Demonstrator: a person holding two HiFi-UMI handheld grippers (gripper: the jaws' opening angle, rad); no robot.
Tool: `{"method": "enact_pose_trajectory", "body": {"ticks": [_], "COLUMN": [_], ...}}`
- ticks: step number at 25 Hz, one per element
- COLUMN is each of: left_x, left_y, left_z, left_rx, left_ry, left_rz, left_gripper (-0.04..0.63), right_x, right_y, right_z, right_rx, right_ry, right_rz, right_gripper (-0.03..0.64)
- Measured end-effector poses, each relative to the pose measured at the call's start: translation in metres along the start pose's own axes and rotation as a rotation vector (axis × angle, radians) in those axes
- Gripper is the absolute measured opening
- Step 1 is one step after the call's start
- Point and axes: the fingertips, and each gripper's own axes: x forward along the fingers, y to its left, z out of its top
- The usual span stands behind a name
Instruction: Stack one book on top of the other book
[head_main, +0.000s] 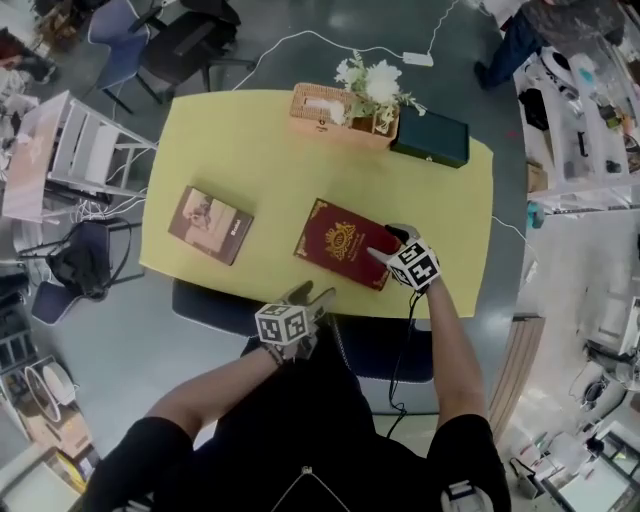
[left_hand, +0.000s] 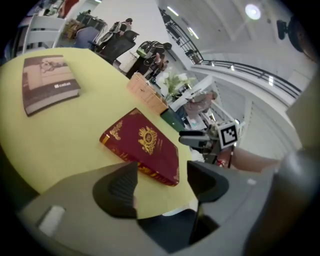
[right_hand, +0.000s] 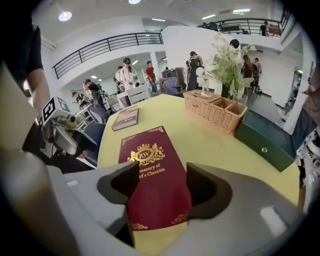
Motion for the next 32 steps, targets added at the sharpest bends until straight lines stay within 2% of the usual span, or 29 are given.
{"method": "enact_pose_trajectory", "body": {"ticks": [9,15,19,22,26,32], "left_x": [0.051,0.077,0.081,0.082,0.081,0.078], "left_y": [0.024,0.036,0.041,0.044,0.047,0.05], "left_z": [-0.013,-0.013,-0.013,-0.014,-0.013,-0.013], "left_rx": [-0.107,-0.181,-0.2,-0.203,-0.202,-0.174], "left_ry": [-0.006,-0.034,-0.066,-0.074,-0.07,-0.067], "left_rz": [0.021,0.023,0.031,0.037,0.061,0.085], "left_gripper": [0.327,0.327,0.313,0.291,0.251,0.249], "right_x": [0.055,0.081,0.083,0.083,0.081,0.071], "right_y": [-0.028,-0.023,-0.022,-0.018,-0.017,-0.011], "right_z": [-0.008,-0.022,-0.025,-0.026,-0.026,-0.032], "right_rx": [-0.052,-0.093,-0.064,-0.019,0.007,0.054], "right_ry": [0.111,0.191,0.206,0.209,0.195,0.159], "right_rz": [0.184,0.31,0.363,0.416,0.419,0.381], "right_gripper": [0.307,0.307,0.304,0.253,0.241,0.233]}}
